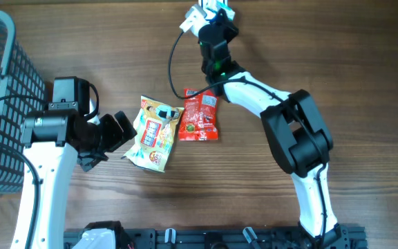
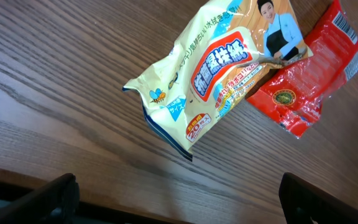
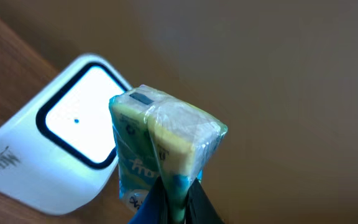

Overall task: Scan the item barcode
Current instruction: 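Hold the green pack over the white scanner window, then carry the green pack to the right table edge and release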

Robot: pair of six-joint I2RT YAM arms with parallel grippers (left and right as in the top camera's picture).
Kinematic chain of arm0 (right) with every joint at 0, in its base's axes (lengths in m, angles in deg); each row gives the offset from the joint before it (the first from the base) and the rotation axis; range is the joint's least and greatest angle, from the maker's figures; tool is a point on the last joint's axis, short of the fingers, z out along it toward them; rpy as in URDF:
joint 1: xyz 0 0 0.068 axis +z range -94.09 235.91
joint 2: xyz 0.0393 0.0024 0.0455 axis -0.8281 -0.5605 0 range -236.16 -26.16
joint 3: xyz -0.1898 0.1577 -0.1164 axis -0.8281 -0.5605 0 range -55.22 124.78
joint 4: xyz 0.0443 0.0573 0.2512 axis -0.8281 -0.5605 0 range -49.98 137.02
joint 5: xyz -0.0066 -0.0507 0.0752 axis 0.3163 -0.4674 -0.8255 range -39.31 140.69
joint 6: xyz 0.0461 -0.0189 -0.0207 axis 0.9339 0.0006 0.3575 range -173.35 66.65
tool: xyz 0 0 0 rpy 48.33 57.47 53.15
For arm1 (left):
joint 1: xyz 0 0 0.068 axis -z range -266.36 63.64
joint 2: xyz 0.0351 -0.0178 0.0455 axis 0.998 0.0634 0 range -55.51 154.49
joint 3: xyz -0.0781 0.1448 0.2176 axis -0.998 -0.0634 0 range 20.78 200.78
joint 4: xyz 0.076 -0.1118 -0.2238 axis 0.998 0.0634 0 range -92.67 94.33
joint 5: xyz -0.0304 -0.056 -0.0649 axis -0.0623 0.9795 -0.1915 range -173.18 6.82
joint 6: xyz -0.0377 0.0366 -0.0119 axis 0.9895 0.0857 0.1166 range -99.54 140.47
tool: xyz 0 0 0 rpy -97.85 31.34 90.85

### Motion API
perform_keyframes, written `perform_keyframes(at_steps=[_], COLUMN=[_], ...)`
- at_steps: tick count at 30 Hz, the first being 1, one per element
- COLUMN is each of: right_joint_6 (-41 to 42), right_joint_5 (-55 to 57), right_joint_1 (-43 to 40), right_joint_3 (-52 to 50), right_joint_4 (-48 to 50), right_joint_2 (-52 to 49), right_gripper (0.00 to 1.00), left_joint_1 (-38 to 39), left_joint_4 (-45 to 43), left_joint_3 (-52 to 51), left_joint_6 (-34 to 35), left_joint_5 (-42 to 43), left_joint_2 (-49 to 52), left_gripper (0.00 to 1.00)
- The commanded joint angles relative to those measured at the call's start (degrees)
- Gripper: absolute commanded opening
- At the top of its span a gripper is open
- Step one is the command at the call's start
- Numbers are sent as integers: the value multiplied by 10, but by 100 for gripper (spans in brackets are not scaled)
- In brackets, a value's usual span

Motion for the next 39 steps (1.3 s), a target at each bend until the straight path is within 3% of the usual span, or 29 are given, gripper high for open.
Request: perform_keyframes(at_steps=[1, 7, 13, 20, 24, 26, 31, 35, 39], right_joint_6=[126, 96, 146, 143, 95, 53, 43, 107, 233], right_joint_5=[-58, -78, -112, -146, -143, -109, 43, 150, 177], right_joint_1=[-19, -23, -22, -21, -22, -24, -73, -151, -242], right_joint_3=[4, 23, 25, 26, 26, 26, 26, 26, 26], right_joint_4=[-24, -23, -26, -46, -49, -37, -27, -101, -263], right_joint_2=[2, 7, 8, 8, 8, 8, 8, 8, 8], right_gripper=[4, 4, 4, 4, 4, 4, 5, 4, 4], left_joint_1=[2, 2, 2, 2, 2, 2, 2, 2, 2], left_joint_4=[0, 0, 0, 0, 0, 0, 0, 0, 0], left_joint_3=[-2, -2, -2, -2, -2, -2, -2, -2, -2], left_joint_6=[5, 5, 5, 5, 5, 5, 5, 5, 5], left_joint_5=[7, 7, 7, 7, 7, 7, 7, 7, 7], left_joint_2=[0, 0, 0, 0, 0, 0, 0, 0, 0], left_gripper=[100, 100, 100, 100, 100, 100, 100, 100, 100])
